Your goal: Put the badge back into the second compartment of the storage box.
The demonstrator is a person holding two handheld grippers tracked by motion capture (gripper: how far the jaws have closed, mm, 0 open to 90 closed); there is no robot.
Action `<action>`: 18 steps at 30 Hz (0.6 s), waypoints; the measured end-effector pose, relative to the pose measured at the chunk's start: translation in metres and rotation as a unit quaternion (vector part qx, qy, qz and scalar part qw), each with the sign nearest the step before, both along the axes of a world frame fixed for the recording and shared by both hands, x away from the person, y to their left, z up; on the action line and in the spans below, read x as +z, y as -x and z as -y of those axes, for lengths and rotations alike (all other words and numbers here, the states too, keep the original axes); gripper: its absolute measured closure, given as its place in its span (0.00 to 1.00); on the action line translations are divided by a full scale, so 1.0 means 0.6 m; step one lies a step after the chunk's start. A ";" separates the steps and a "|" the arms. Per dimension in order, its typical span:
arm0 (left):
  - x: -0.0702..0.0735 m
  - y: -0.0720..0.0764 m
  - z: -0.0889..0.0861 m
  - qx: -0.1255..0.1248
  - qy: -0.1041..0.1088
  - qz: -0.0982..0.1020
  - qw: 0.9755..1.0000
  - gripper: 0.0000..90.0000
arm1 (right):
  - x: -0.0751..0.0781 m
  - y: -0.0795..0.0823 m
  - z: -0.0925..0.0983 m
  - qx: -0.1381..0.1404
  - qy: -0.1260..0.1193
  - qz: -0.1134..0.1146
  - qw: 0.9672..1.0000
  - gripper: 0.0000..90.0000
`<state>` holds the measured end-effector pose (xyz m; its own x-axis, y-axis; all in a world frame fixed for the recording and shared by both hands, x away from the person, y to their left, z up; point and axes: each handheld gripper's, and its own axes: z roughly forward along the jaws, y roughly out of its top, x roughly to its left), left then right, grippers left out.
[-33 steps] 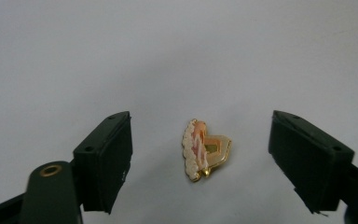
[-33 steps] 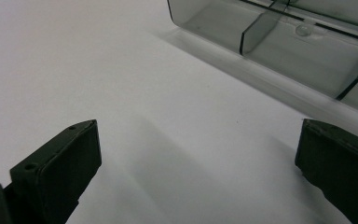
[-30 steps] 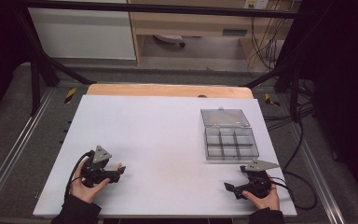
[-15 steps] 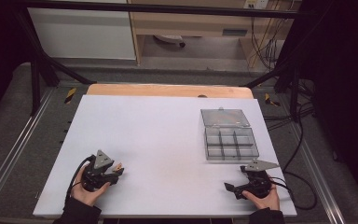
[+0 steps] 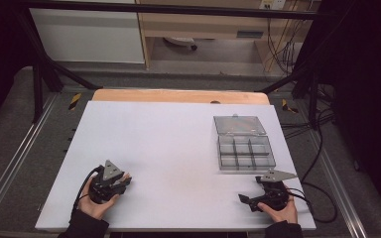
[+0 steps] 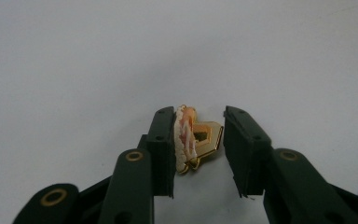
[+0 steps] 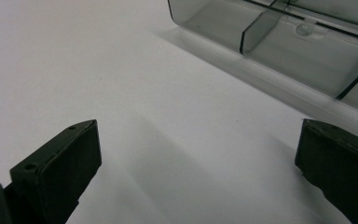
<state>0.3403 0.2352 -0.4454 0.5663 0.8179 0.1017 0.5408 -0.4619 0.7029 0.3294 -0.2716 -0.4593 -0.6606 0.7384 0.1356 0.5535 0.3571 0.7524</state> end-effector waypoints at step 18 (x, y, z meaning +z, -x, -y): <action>-0.001 0.000 0.002 -0.001 -0.005 0.005 1.000 0.77 | 0.000 0.000 0.000 0.001 0.000 0.000 1.000 0.01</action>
